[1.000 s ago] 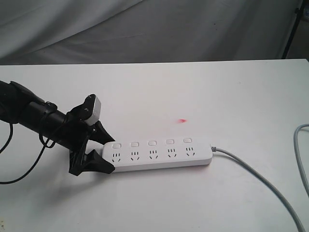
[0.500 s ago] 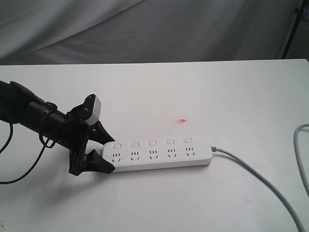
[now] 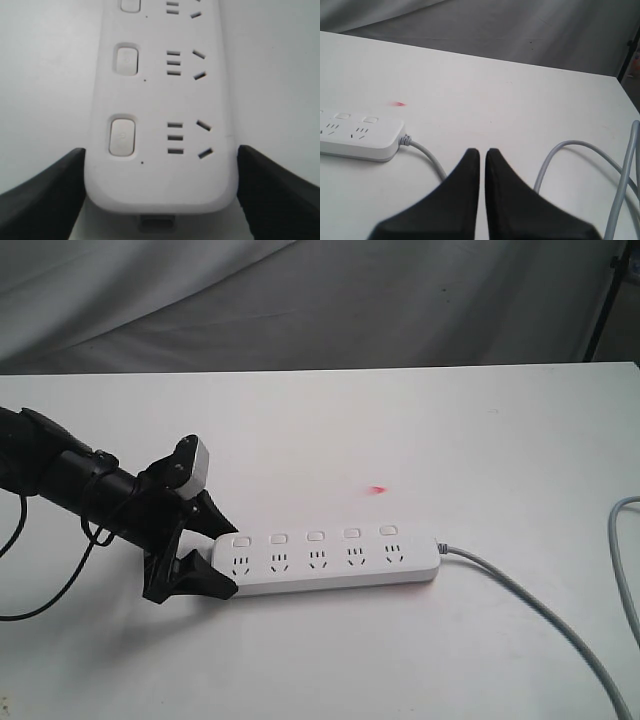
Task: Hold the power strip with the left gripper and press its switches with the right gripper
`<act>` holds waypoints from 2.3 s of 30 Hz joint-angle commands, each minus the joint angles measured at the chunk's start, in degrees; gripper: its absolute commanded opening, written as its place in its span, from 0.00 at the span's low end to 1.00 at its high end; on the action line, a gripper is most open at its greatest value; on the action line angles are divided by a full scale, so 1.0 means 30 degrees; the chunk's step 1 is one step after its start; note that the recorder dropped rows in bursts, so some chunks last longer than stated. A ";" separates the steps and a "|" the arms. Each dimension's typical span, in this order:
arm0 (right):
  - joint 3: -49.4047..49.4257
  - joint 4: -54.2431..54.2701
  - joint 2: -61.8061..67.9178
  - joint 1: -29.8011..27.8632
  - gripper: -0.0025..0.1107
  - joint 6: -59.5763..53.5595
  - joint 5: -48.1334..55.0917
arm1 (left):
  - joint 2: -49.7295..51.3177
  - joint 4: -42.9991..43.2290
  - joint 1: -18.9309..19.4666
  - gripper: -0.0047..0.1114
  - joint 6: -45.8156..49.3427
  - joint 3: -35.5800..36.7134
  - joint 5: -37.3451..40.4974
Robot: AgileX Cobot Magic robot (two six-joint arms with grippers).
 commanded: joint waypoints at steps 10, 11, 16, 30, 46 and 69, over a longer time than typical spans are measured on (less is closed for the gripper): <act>0.0072 0.0073 -0.0101 -0.0160 0.06 0.0047 -0.0004 | -0.0043 -0.0034 -0.0119 0.04 0.0038 0.0054 -0.0119; 0.0072 0.0073 -0.0101 -0.0160 0.06 0.0047 -0.0004 | -0.0043 -0.0034 -0.0119 0.04 0.0038 0.0054 -0.0119; 0.0072 0.0073 -0.0101 -0.0160 0.06 0.0047 -0.0004 | -0.0043 -0.0034 -0.0119 0.04 0.0038 0.0054 -0.0119; 0.0072 0.0073 -0.0101 -0.0160 0.06 0.0047 -0.0004 | -0.0043 -0.0018 -0.0119 0.06 0.0038 0.0054 0.0133; 0.0072 0.0073 -0.0101 -0.0160 0.06 0.0047 -0.0004 | -0.0116 -0.0169 -0.0119 0.86 0.0038 0.0014 0.0557; 0.0072 0.0073 -0.0101 -0.0160 0.06 0.0047 -0.0004 | -0.8369 0.0117 -0.0119 0.04 -0.6119 0.0014 0.0605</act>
